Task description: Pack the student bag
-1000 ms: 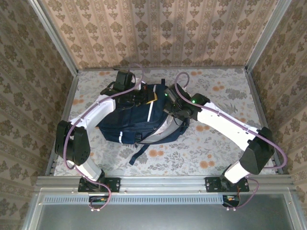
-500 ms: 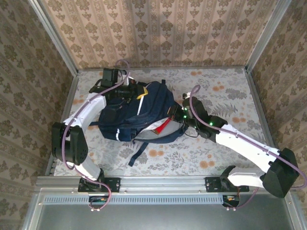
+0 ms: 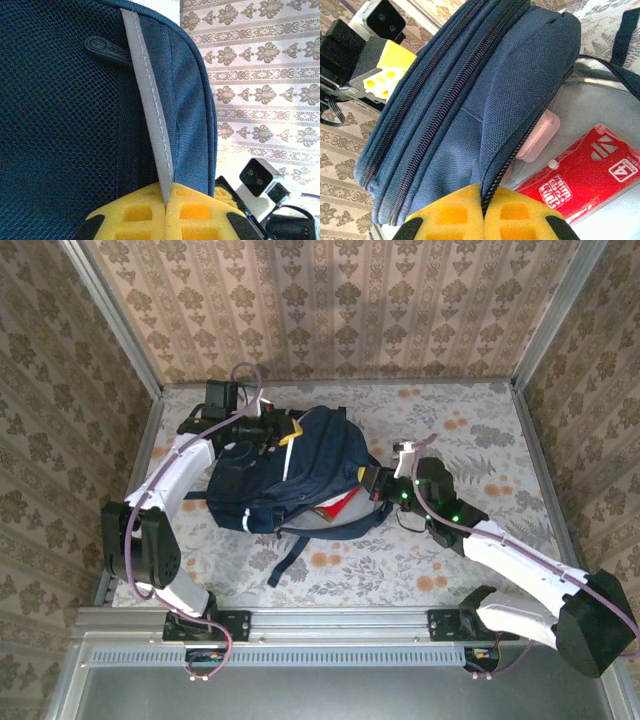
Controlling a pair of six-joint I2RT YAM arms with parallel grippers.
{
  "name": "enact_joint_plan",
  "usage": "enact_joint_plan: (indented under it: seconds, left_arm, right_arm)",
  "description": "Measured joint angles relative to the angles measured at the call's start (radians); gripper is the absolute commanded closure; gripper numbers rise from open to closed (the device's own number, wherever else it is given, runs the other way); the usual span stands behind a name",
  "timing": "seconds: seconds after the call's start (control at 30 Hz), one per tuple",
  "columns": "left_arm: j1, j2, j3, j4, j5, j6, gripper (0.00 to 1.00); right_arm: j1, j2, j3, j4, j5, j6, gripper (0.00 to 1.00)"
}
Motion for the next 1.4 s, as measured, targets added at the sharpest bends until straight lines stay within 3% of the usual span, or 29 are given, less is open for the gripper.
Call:
enact_joint_plan:
  seconds: [0.17, 0.4, 0.57, 0.73, 0.83, 1.0, 1.23, 1.4]
  left_arm:
    - [0.000, -0.002, 0.008, -0.002, 0.008, -0.001, 1.00]
    - [0.006, -0.005, 0.011, 0.032, -0.007, -0.023, 1.00]
    - [0.040, -0.006, 0.035, 0.049, -0.033, -0.037, 1.00]
    - [0.076, -0.008, 0.056, 0.059, -0.052, -0.045, 1.00]
    - [0.087, -0.008, 0.060, 0.066, -0.060, -0.050, 1.00]
    - [0.088, -0.008, 0.060, 0.068, -0.070, -0.057, 1.00]
    - [0.059, -0.008, 0.051, 0.087, -0.093, -0.064, 1.00]
    - [0.043, -0.008, 0.045, 0.090, -0.106, -0.064, 1.00]
  right_arm:
    - [-0.046, -0.011, -0.070, 0.134, -0.072, -0.007, 1.00]
    - [-0.074, 0.068, -0.080, 0.294, -0.165, -0.008, 0.80]
    - [-0.079, 0.100, -0.071, 0.334, -0.209, -0.037, 0.79]
    - [-0.079, 0.099, -0.074, 0.375, -0.254, -0.090, 0.84]
    - [-0.084, 0.097, -0.074, 0.338, -0.252, -0.140, 0.85]
    - [-0.086, 0.099, -0.048, 0.261, -0.245, -0.134, 0.62]
    - [0.039, 0.085, 0.154, 0.003, -0.035, -0.033, 0.67]
    - [0.113, 0.125, 0.365, -0.268, 0.123, 0.085, 0.63]
